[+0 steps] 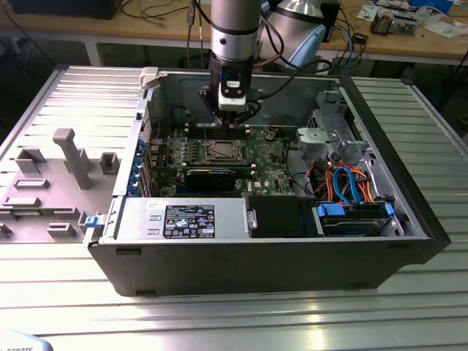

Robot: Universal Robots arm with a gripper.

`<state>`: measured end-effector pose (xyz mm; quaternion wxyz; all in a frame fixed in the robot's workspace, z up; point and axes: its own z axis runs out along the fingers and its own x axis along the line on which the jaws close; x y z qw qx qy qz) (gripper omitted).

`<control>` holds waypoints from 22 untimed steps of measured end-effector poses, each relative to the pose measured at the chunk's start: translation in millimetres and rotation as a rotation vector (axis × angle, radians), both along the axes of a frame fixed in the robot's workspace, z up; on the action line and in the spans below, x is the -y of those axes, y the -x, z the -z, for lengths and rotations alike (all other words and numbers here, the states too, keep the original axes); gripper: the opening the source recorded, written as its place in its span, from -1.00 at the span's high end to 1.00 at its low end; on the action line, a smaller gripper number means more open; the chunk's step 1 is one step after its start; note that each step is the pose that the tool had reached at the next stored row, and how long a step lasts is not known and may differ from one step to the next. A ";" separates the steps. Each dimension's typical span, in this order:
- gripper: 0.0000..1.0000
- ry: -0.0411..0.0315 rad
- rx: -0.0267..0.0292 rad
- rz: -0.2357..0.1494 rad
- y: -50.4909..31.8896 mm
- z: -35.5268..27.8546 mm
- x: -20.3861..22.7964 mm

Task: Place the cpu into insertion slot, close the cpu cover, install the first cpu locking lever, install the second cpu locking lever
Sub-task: 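Install the first cpu locking lever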

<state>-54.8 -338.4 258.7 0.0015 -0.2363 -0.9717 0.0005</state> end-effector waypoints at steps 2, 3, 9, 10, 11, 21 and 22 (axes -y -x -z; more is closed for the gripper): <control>0.79 0.0000 0.0000 -0.077 0.0 0.0 0.0; 0.79 0.0000 -0.0001 -0.093 0.0 0.0 0.0; 0.79 0.0000 0.0000 -0.102 0.0 0.0 0.1; 0.79 0.0000 0.0000 -0.126 0.0 0.0 0.1; 0.79 0.0000 0.0000 -0.155 0.0 0.0 0.1; 0.79 0.0022 0.0367 -0.169 4.1 0.2 0.5; 0.79 0.0023 0.0367 -0.169 4.2 0.2 0.5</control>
